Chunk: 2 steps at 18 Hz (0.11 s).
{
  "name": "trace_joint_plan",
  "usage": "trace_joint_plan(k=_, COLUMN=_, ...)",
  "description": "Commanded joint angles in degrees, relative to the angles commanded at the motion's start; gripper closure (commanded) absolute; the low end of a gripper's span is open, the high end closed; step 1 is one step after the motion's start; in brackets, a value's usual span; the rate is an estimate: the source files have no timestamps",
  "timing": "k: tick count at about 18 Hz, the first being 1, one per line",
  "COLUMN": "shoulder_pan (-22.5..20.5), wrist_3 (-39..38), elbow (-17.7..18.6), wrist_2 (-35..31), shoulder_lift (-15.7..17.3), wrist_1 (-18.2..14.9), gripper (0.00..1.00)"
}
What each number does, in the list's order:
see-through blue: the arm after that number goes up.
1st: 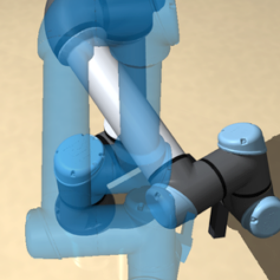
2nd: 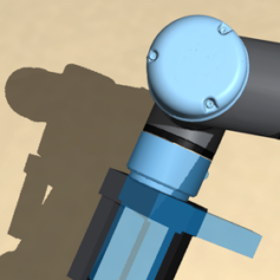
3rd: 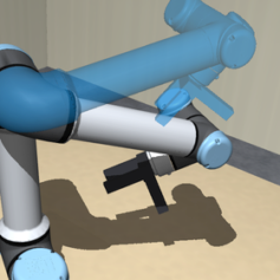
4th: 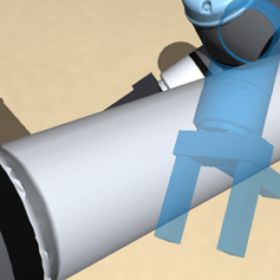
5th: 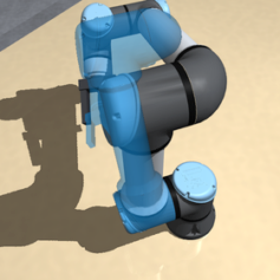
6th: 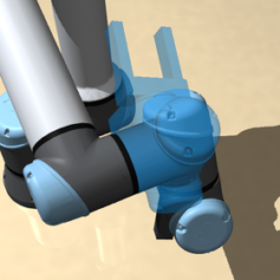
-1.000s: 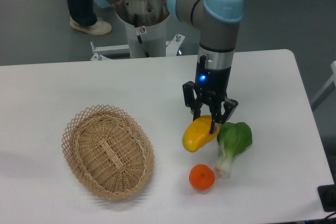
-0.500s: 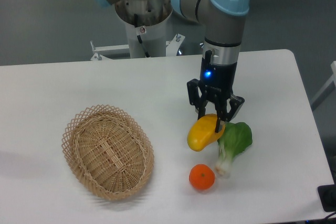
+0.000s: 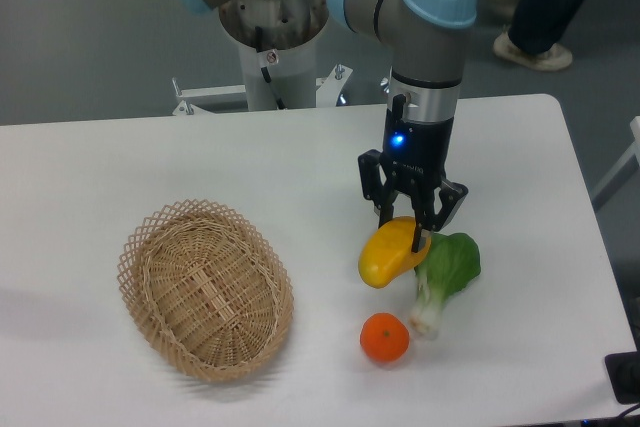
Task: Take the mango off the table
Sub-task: 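Hold the mango raised in the gripper above the table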
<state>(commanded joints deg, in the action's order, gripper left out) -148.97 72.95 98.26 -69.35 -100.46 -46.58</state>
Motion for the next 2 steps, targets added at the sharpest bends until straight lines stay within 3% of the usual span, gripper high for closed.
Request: trace_joint_plan(k=2, shoulder_pan=0.0, wrist_3=0.0, elbow=0.1, wrist_2=0.0, shoulder_lift=0.0, wrist_1=0.0, gripper=0.55)
